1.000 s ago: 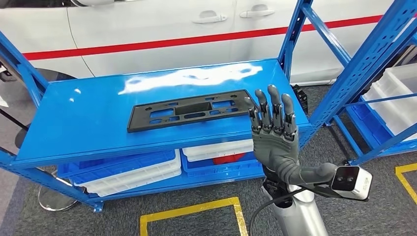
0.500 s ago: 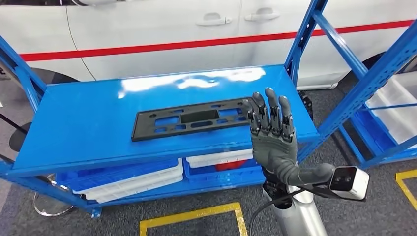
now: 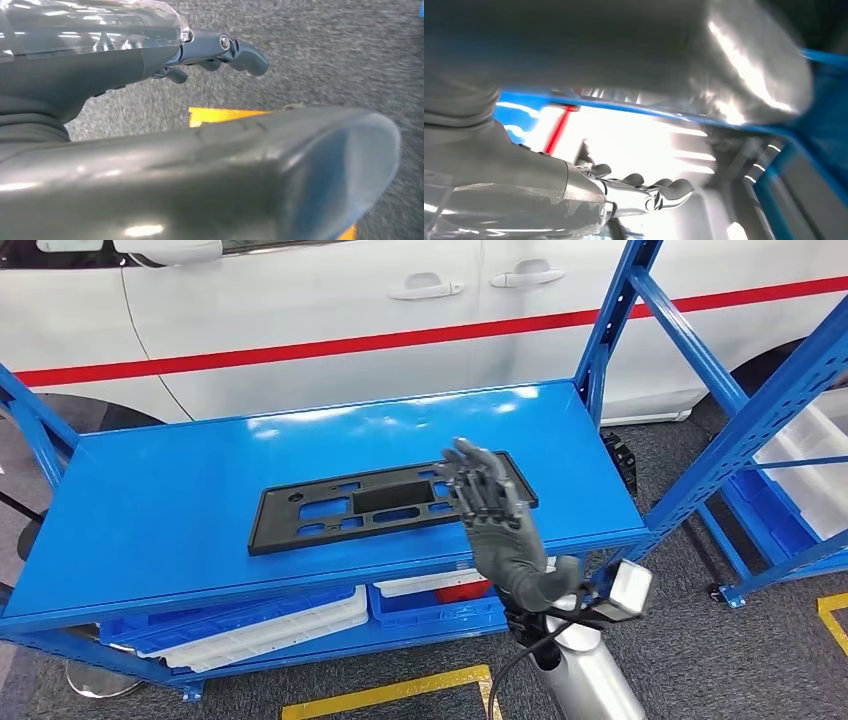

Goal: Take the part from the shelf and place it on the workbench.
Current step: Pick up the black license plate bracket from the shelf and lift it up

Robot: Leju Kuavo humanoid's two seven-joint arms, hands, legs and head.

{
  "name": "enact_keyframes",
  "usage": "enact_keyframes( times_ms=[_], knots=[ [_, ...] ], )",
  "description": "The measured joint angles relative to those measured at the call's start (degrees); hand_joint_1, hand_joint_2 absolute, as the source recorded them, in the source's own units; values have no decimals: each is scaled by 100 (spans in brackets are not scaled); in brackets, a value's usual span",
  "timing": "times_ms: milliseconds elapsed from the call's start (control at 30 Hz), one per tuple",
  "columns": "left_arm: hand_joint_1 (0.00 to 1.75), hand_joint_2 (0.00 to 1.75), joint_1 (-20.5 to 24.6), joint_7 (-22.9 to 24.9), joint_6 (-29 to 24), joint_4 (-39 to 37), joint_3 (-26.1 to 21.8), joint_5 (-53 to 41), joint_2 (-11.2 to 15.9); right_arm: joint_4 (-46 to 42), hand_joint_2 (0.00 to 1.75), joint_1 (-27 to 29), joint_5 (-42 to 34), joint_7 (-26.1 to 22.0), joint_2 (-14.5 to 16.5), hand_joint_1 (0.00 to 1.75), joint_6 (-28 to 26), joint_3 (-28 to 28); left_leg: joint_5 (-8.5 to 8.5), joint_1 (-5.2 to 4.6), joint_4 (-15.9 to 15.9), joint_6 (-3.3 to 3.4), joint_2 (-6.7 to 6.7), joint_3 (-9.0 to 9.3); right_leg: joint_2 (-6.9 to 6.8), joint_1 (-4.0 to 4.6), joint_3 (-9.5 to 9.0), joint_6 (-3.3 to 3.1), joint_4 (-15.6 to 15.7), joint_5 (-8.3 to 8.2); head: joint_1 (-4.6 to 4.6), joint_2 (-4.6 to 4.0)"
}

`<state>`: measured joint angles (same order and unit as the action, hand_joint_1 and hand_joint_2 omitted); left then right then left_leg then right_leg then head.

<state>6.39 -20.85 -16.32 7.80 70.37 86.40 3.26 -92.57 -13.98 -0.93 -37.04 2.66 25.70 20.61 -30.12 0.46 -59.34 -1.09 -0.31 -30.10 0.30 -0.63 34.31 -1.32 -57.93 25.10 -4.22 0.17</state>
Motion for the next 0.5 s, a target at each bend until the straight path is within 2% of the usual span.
enact_keyframes(
  times_ms=[33, 100, 133, 167, 200, 267, 300, 333, 367, 433, 500],
  knots=[
    [0, 0, -2, 13, -15, 0, 1, 0, -4, 188, 175, -59, 66, 33, -4, 0, -64, 134, -138, 10, -294, -21, 1, -140, -7, -7, -43, -30, 18, 16, -1, 0],
    [0, 0, -18, 49, -65, 0, 2, 0, -12, 586, 175, -171, 237, 92, -6, 0, -230, 384, -449, 19, -1121, -57, 1, -622, -14, 6, -95, -68, 21, 65, -1, 0],
    [0, 0, -36, 64, -91, 0, 3, 0, -14, 776, 175, -215, 347, 119, -6, 0, -343, 493, -503, 21, -1429, -70, 1, -842, -14, 13, -123, -74, 20, 94, -1, 0],
    [0, 0, -55, 74, -113, 0, 6, 0, -15, 944, 175, -257, 451, 140, -6, 0, -450, 589, -426, 21, -1527, -75, 1, -967, -10, 19, -160, -74, 19, 126, -1, 0],
    [0, 0, -72, 79, -128, 0, 9, 0, -15, 1092, 175, -301, 536, 152, -6, 0, -542, 677, -221, 21, -1380, -71, 1, -971, -7, 23, -208, -70, 18, 162, 0, 0],
    [0, 0, -91, 80, -147, 0, 16, 0, -15, 1356, 175, -427, 713, 183, 0, 0, -717, 840, 348, 18, -610, -33, 2, -738, -1, 30, -308, -50, 16, 242, 1, 0],
    [0, 0, -93, 78, -151, 0, 19, 0, -16, 1487, 175, -506, 841, 212, 9, 0, -836, 923, 534, 7, -247, -6, 1, -607, 5, 41, -332, -32, 6, 275, 0, 0],
    [0, 0, -93, 75, -152, 0, 23, 0, -18, 1618, 175, -591, 1029, 256, 19, 0, -1008, 1008, 628, -5, -13, 22, 0, -528, 10, 50, -335, -10, 1, 297, 0, 0],
    [0, 0, -95, 70, -153, 0, 27, 0, -20, 1750, 175, -676, 1292, 310, 33, 0, -1244, 1098, 634, -19, 79, 48, -2, -503, 15, 56, -324, 13, -3, 308, 0, 0],
    [0, 0, -95, 63, -154, 0, 36, 0, -24, 2008, 175, -849, 2073, 450, 91, 0, -1924, 1299, 614, -18, 116, 98, -3, -503, 16, 59, -309, 61, -2, 329, 0, 0],
    [0, 0, -84, 58, -154, 0, 49, -1, -34, 2251, 175, -1034, 2960, 619, 167, 0, -2679, 1512, 620, 8, 163, 145, -2, -474, 1, 54, -246, 116, -159, 437, 1, 0]
  ],
)
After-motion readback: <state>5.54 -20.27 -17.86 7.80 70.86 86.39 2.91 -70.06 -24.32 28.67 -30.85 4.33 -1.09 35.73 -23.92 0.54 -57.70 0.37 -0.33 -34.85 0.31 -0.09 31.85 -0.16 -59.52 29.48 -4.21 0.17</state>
